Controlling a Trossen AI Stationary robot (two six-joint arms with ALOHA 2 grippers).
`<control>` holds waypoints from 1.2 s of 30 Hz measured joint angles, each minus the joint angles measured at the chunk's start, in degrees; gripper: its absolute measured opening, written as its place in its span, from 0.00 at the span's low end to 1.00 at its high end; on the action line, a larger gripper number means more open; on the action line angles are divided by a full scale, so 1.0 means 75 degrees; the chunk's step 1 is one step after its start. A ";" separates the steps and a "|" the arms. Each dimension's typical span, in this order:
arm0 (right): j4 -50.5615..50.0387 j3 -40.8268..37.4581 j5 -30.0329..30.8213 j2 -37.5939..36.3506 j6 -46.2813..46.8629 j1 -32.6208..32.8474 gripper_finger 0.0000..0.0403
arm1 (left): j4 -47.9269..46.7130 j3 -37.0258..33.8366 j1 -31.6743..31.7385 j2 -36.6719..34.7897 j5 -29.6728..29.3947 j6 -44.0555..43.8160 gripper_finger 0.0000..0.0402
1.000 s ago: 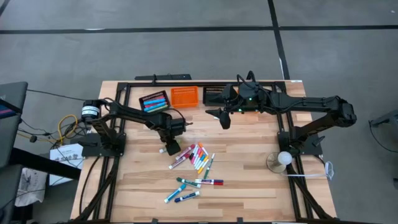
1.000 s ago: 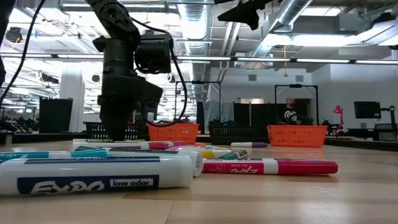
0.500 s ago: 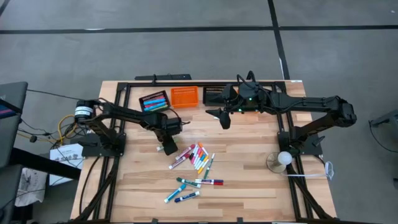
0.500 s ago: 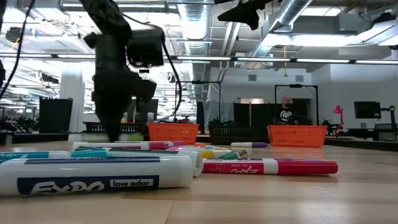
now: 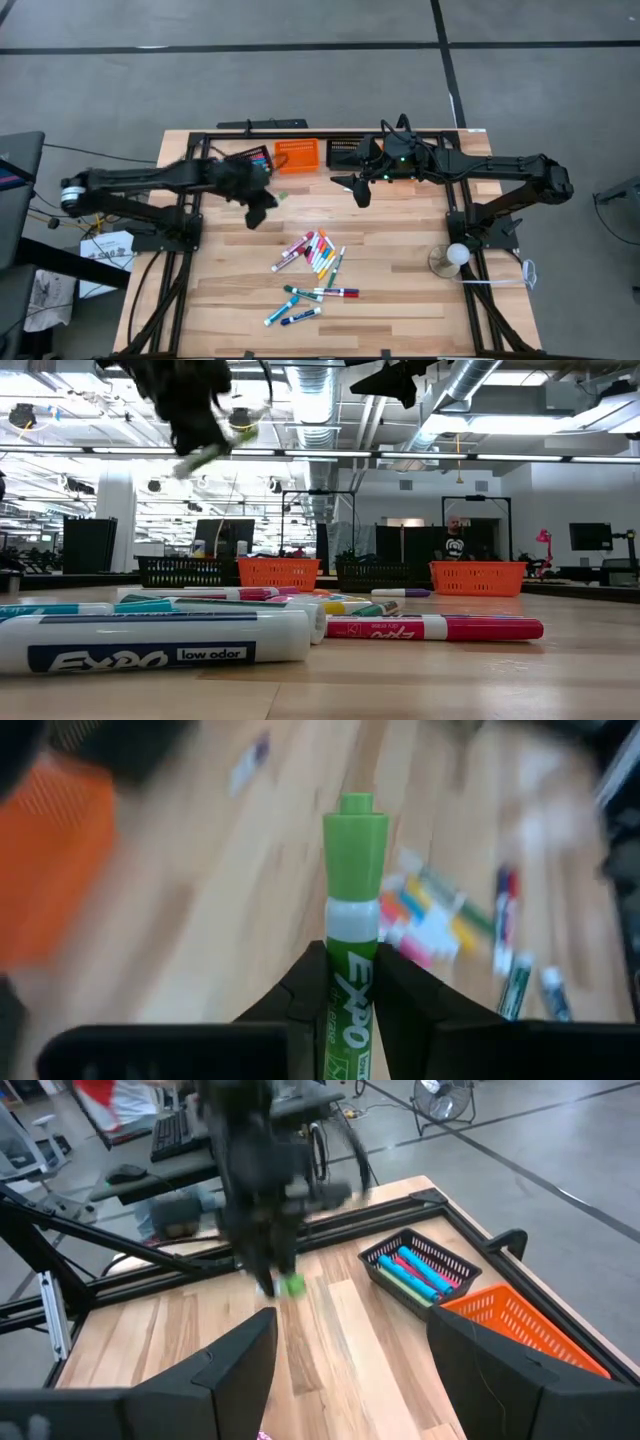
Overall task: Pick & Place Markers
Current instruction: Put the light green marker pen into the left orange bin
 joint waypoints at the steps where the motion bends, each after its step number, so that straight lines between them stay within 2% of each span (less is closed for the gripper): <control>1: 0.0000 0.0000 0.0000 0.0000 0.0000 -0.0002 0.62 | 0.0147 -0.0003 0.0076 -0.0203 -0.0002 0.0118 0.14; 6: 0.0002 0.0000 0.0005 0.0000 0.0000 -0.0002 0.62 | 0.0522 -0.0006 0.0543 -0.0776 -0.0004 0.0265 0.14; 11: 0.0000 0.0000 0.0009 0.0000 0.0000 -0.0002 0.62 | 0.0629 0.0008 0.0832 -0.0682 -0.0002 0.0465 0.14; 20: 0.0000 0.0000 0.0012 0.0000 0.0000 0.0000 0.62 | 0.0563 0.1019 0.1392 0.0691 0.0018 0.1373 0.14; 36: 0.0000 0.0000 0.0014 0.0000 0.0002 0.0000 0.62 | 0.0037 0.2792 0.3226 0.3288 0.0023 0.3566 0.14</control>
